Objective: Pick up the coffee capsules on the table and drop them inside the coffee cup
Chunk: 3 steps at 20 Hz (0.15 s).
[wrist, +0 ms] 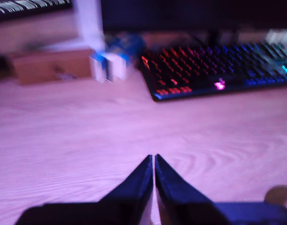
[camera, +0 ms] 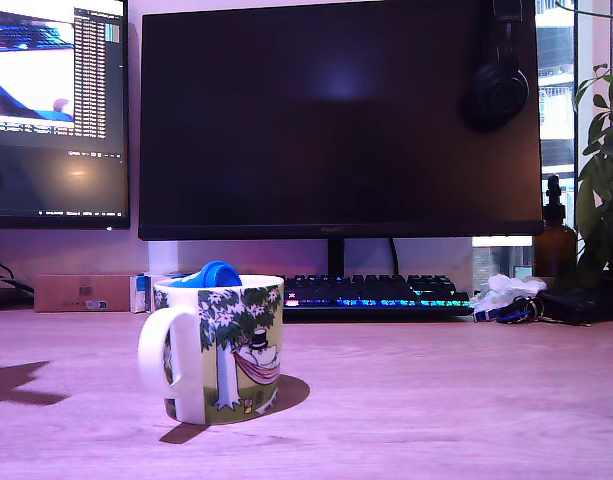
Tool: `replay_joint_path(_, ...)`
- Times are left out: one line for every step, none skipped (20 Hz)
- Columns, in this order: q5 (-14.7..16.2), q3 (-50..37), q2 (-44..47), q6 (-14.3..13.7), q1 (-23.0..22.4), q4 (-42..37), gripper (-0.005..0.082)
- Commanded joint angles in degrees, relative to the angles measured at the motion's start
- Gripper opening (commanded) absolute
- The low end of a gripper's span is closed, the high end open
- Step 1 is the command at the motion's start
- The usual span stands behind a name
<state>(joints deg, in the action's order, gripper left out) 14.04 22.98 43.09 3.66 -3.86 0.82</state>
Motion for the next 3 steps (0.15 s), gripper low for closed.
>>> replay_joint_path(-1.9, -1.9, -3.3, 1.4, 0.0, -0.4, -0.0019)
replay_joint_path(-2.4, -2.0, -5.0, 1.4, 0.0, 0.3, -0.0019)
replay_joint_path(-2.4, -2.0, -6.4, 1.3, 0.0, 0.9, -0.0019)
